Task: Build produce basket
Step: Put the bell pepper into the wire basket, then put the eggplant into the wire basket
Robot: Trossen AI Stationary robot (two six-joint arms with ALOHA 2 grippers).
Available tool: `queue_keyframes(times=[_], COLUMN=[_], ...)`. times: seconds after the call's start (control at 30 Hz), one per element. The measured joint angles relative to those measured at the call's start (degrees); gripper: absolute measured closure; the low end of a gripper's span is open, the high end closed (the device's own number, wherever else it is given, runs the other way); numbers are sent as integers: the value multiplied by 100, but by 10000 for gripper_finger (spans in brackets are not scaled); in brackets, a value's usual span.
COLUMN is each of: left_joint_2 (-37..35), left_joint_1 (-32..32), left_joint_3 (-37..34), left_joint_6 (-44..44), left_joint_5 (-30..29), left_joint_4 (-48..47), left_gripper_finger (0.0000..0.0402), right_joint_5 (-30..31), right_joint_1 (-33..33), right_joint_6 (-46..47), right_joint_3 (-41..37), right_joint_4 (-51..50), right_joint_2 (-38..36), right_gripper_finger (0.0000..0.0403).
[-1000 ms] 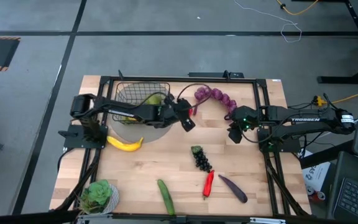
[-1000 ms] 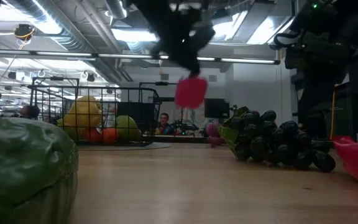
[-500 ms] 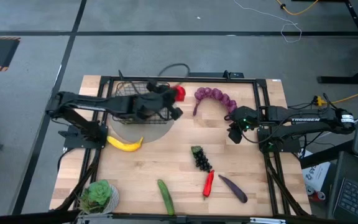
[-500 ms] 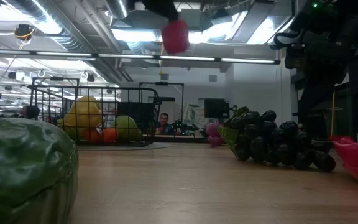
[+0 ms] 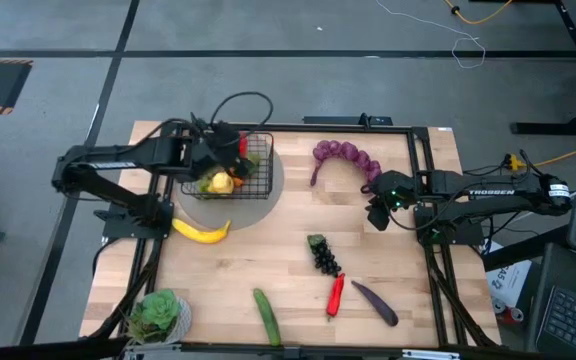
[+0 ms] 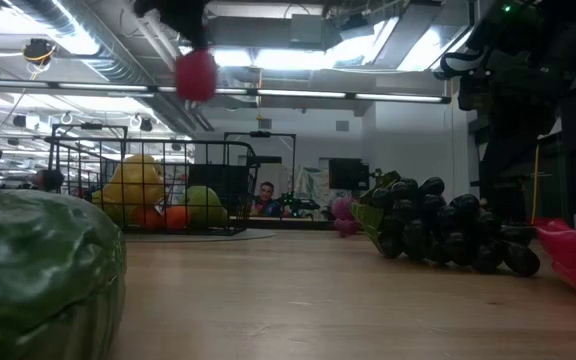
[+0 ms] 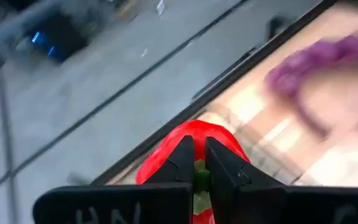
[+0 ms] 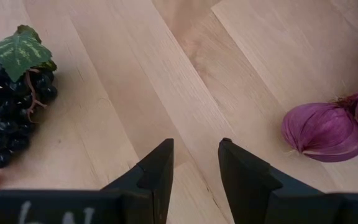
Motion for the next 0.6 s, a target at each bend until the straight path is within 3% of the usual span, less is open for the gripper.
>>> queue_keyframes(times=[0.2, 0.33, 0.6], left_joint_2=[-37, -37, -10], left_joint_1=[343, 603, 980], left_joint_3=[-2, -1, 0], left_joint_6=[-890, -1193, -1190], left_joint_5=[4, 19, 344], left_joint_4=[-1456, -1642, -1691], left_gripper_finger=[382, 374, 290], right_joint_5=[14, 14, 11], right_joint_1=[1, -1, -1], right_joint_6=[-4, -11, -2], right_joint_3=[0, 0, 0], right_joint_4=[4, 4, 2], right_joint_2=[0, 0, 0], right_gripper_finger=[274, 274, 274])
